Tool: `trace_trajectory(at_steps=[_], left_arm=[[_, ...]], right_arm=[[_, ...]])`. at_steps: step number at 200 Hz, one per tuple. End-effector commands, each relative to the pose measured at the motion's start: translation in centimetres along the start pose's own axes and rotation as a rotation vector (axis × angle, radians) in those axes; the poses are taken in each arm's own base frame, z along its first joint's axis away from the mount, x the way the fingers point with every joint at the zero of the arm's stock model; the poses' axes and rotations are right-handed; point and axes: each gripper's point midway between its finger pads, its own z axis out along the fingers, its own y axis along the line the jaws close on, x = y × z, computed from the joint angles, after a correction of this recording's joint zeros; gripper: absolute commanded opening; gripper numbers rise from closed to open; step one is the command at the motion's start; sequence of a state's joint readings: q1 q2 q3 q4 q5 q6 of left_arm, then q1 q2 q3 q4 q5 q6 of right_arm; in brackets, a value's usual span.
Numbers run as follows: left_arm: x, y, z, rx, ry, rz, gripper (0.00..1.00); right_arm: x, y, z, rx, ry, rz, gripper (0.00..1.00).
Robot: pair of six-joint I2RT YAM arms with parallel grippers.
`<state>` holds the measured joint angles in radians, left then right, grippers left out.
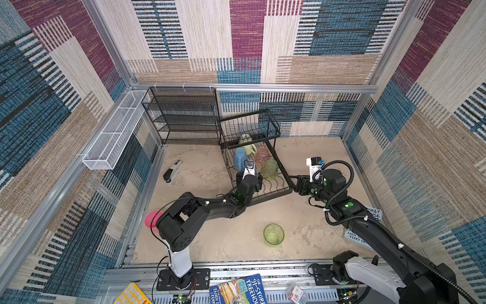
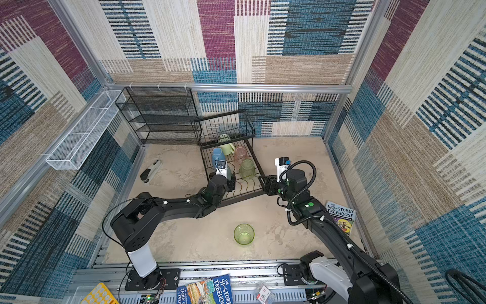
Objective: Load cups into a dish rack
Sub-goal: Place the cup upside down at the dish rack.
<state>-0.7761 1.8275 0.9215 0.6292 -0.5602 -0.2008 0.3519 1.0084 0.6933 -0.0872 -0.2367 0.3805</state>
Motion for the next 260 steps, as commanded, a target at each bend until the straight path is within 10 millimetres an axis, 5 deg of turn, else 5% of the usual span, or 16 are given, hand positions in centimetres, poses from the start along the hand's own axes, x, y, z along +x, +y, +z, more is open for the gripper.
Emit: trace_trajectory(at_steps=[1, 121, 260], left_arm=[[-1.4, 0.3, 0.6, -0.022, -0.073, -0.022, 0.58], [0.4, 2.3, 3.3, -0.086, -0.046, -0.096, 0.58], [0.5, 2.4, 3.9, -0.091, -0.019, -0.101, 0.80]], right_arm=[[-0.8, 0.6, 0.1, -0.032, -0.035, -0.023, 0.58], [-0.2, 0.1, 0.9, -0.035, -0.033, -0.023, 0.60], [-0.3, 0.0, 0.8, -0.038, -0.048, -0.022, 0.63]])
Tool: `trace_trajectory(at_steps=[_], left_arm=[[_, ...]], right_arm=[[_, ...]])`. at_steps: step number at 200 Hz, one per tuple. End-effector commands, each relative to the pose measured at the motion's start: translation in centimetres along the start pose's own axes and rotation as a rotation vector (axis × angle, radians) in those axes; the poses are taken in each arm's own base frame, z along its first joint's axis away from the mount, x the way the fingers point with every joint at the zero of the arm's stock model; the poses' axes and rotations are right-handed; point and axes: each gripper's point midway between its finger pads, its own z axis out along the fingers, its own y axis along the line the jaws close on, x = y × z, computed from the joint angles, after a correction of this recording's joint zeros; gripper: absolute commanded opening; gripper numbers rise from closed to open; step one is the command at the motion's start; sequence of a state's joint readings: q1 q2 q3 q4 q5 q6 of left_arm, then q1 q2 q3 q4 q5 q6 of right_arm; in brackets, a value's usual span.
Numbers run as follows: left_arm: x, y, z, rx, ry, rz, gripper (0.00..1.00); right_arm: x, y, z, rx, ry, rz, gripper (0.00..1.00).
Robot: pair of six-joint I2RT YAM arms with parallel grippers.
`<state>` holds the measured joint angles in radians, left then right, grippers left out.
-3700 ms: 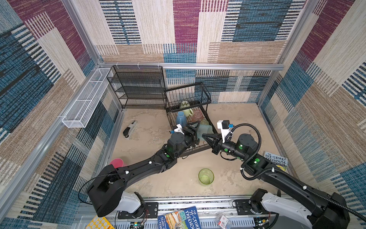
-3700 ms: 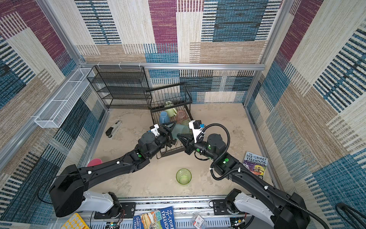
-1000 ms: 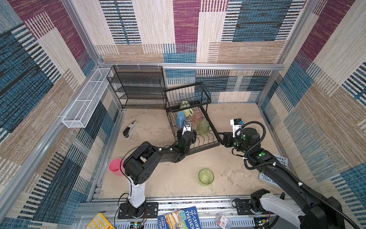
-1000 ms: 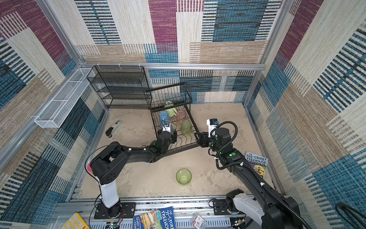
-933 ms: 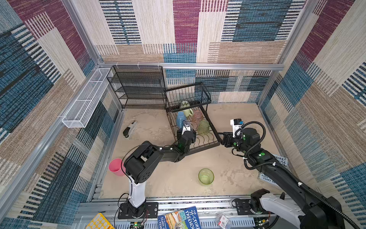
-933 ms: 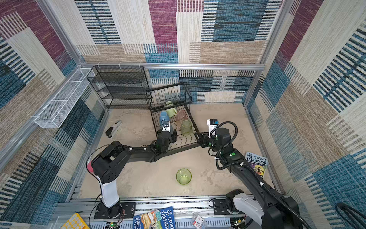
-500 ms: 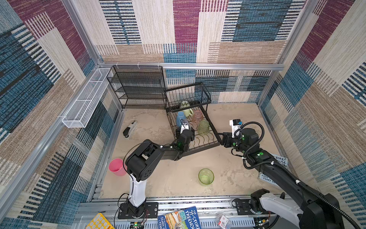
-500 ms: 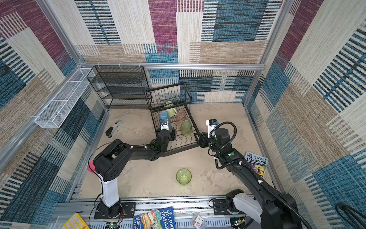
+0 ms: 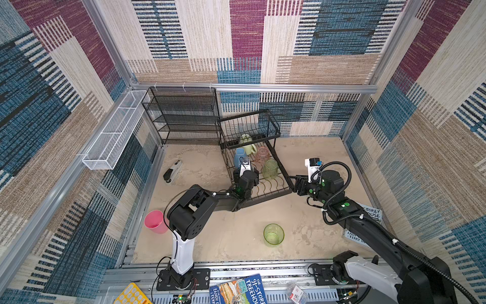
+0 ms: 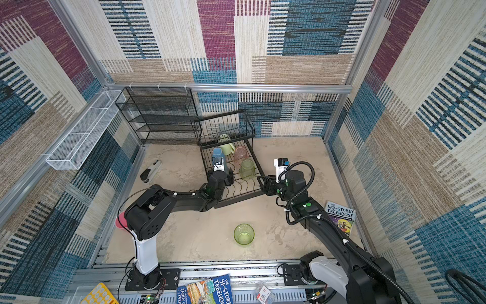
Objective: Load cups into a dish rack
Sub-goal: Place the cup upside down at the dish rack.
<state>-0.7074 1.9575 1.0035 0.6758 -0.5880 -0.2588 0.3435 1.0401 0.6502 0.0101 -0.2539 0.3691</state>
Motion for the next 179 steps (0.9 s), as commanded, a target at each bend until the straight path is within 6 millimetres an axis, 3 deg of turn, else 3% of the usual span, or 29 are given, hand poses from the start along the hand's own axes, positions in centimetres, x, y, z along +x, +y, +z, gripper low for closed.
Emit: trace_trajectory(at_steps=[1, 96, 167, 179], left_arm=[[-0.4, -0.1, 0.1, 0.002, -0.011, -0.024, 0.80], [-0.3, -0.6, -0.3, 0.041, -0.008, -0.014, 0.92], [-2.8, -2.1, -2.7, 0.129, -0.010, 0.014, 0.96], [-2.2, -2.2, -3.3, 0.142, 0.029, 0.039, 0.96]], right_arm=[[-0.7, 0.4, -0.1, -0.019, -0.031, -0.008, 0.63], [-1.3, 0.4, -0.6, -0.005, -0.050, -0.016, 0.69], [-2.1, -0.2, -0.8, 0.055, -0.055, -0.004, 0.75], [-2.1, -0.5, -0.9, 0.069, -0.053, -0.001, 0.75]])
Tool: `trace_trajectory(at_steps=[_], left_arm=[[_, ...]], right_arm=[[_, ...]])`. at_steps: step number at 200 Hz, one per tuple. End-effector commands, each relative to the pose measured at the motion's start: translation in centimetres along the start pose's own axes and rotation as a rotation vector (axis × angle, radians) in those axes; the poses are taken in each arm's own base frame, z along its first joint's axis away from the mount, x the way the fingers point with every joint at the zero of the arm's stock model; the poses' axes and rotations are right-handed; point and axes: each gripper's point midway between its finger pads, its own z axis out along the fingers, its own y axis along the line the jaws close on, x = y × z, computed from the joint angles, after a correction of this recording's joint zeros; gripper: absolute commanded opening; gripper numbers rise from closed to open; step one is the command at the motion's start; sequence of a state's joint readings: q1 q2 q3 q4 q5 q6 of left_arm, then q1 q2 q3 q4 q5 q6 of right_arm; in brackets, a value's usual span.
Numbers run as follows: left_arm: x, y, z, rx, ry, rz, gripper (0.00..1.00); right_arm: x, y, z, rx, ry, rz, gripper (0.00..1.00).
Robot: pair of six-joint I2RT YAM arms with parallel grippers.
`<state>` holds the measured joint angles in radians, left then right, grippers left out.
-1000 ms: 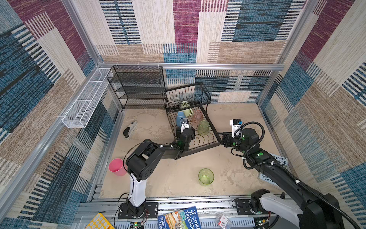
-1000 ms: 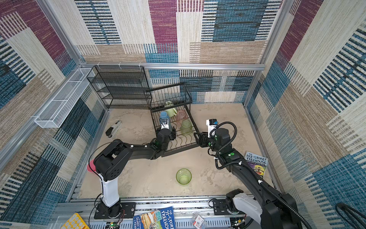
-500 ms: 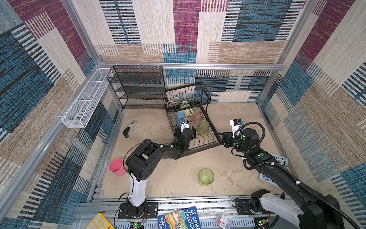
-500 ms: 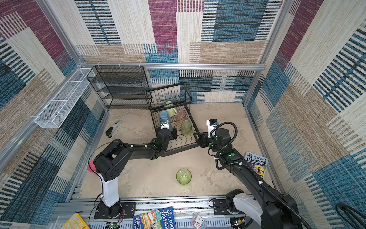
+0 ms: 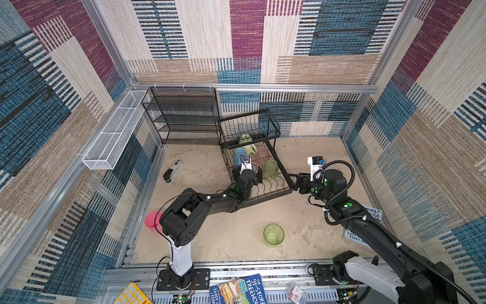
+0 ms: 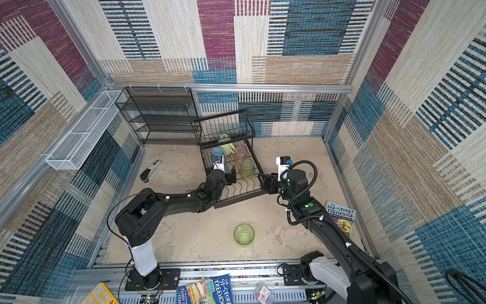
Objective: Load cups into a dish rack
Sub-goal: Place the cup upside down at the dish rack.
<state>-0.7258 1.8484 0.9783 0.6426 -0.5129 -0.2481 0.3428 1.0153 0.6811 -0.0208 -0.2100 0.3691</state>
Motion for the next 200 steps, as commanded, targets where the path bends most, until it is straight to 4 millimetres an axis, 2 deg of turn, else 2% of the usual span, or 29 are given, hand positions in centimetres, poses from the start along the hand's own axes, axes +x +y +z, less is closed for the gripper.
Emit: trace_trajectory(at_steps=[1, 46, 91, 152, 200], left_arm=[[0.6, -0.7, -1.0, 0.043, 0.053, 0.047, 0.96], [0.2, -1.2, -4.2, 0.100, 0.088, 0.051, 0.96], [-0.9, 0.2, -8.3, 0.113, 0.137, 0.015, 0.95], [-0.8, 4.3, -14.8, 0.076, 0.233, -0.035, 0.95], [0.6, 6.4, -18.3, 0.067, 0.309, -0.069, 0.95]], right_arm=[[-0.6, -0.5, -0.1, 0.039, -0.012, 0.004, 0.75], [-0.3, -0.9, 0.6, 0.083, 0.029, 0.002, 0.74], [1.4, -0.6, 2.7, 0.158, 0.116, -0.030, 0.73], [5.0, -5.2, 6.1, 0.381, 0.277, 0.028, 0.72], [7.8, -8.0, 7.9, 0.456, 0.374, 0.091, 0.72]])
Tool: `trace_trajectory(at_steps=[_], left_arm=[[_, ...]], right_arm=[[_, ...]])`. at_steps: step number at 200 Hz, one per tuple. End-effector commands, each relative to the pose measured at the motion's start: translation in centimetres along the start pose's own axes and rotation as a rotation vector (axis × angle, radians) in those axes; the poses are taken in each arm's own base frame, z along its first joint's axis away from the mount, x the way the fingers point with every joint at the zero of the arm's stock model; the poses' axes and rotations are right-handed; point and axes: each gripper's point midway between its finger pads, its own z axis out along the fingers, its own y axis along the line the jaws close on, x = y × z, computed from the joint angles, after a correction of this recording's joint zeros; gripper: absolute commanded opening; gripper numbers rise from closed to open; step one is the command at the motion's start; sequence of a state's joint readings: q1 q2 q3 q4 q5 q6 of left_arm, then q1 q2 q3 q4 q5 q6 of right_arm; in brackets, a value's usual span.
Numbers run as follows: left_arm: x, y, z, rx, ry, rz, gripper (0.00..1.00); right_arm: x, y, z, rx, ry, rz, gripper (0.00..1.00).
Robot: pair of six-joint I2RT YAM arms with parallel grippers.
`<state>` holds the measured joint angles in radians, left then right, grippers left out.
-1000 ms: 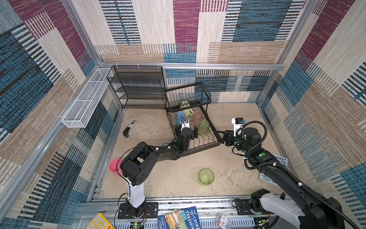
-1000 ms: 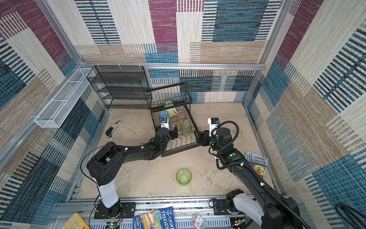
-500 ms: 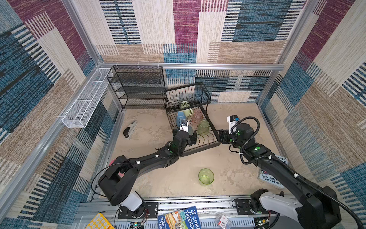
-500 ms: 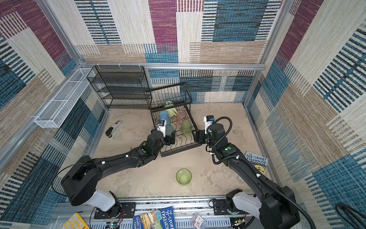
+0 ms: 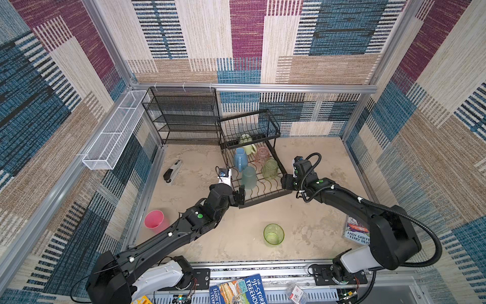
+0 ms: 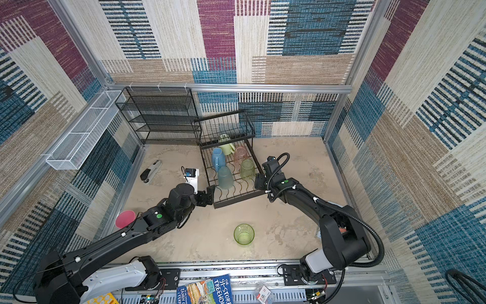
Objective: Load cups into a dish rack
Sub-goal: Place the cup upside down at the dish rack, then rotate the dish rack at the top-center of the table.
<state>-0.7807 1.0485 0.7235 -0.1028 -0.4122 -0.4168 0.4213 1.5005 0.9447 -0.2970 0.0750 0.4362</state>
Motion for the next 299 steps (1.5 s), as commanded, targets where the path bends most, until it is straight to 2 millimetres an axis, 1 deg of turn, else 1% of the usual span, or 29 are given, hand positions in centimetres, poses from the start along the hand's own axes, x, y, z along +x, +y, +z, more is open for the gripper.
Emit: trace_trajectory(at_steps=[1, 16, 51, 65, 75, 94, 120, 148, 157, 164, 184, 213, 236, 245, 266, 281, 299], left_arm=[[2.6, 1.2, -1.1, -0.022, 0.099, -0.017, 0.95], [2.8, 1.7, -1.7, -0.028, 0.110, -0.019, 0.95], [2.9, 1.6, -2.5, -0.015, 0.132, -0.011, 0.95], [2.6, 1.5, -2.7, -0.010, 0.133, -0.011, 0.94], [2.4, 1.4, -2.8, -0.006, 0.132, -0.012, 0.94], [2.0, 1.2, -3.0, 0.004, 0.132, -0.011, 0.94], [1.6, 0.8, -3.2, 0.023, 0.125, -0.013, 0.94], [1.3, 0.7, -3.4, 0.031, 0.120, -0.016, 0.94], [1.3, 0.6, -3.4, 0.032, 0.122, -0.016, 0.94], [1.3, 0.6, -3.4, 0.032, 0.125, -0.016, 0.94], [1.6, 0.7, -3.3, 0.029, 0.140, -0.020, 0.94], [2.9, 0.8, -2.9, 0.014, 0.194, -0.034, 0.94], [4.3, 0.9, -2.7, 0.003, 0.250, -0.052, 0.94], [4.8, 1.0, -2.7, -0.005, 0.272, -0.061, 0.94], [6.2, 1.3, -2.8, -0.021, 0.337, -0.075, 0.93], [7.1, 1.4, -3.0, -0.027, 0.372, -0.088, 0.93], [7.8, 1.7, -3.2, -0.037, 0.396, -0.098, 0.93]], right_arm=[[0.2, -1.0, 1.0, 0.043, 0.021, 0.041, 0.72], [0.6, -1.8, 2.0, 0.071, 0.045, 0.052, 0.72], [1.4, -3.5, 3.6, 0.137, 0.088, 0.089, 0.73], [2.1, -5.0, 3.8, 0.188, 0.111, 0.130, 0.73], [2.6, -6.0, 3.7, 0.217, 0.118, 0.157, 0.73], [2.9, -7.7, 2.9, 0.257, 0.104, 0.217, 0.73], [2.8, -10.4, 1.5, 0.296, 0.074, 0.311, 0.73], [3.1, -13.0, 0.5, 0.336, 0.057, 0.390, 0.73], [2.9, -13.7, 0.3, 0.341, 0.048, 0.411, 0.73], [2.7, -13.8, 0.0, 0.329, 0.040, 0.417, 0.73], [1.2, -13.1, -0.8, 0.288, -0.003, 0.400, 0.74], [-1.1, -10.8, -3.0, 0.184, -0.083, 0.347, 0.76], [-2.2, -8.7, -5.1, 0.152, -0.125, 0.264, 0.77], [-2.3, -7.7, -5.8, 0.149, -0.129, 0.231, 0.77], [-1.7, -4.5, -7.0, 0.098, -0.120, 0.147, 0.76], [-0.5, -2.2, -7.6, 0.075, -0.096, 0.089, 0.76], [1.1, -0.1, -8.4, 0.050, -0.062, 0.039, 0.76]])
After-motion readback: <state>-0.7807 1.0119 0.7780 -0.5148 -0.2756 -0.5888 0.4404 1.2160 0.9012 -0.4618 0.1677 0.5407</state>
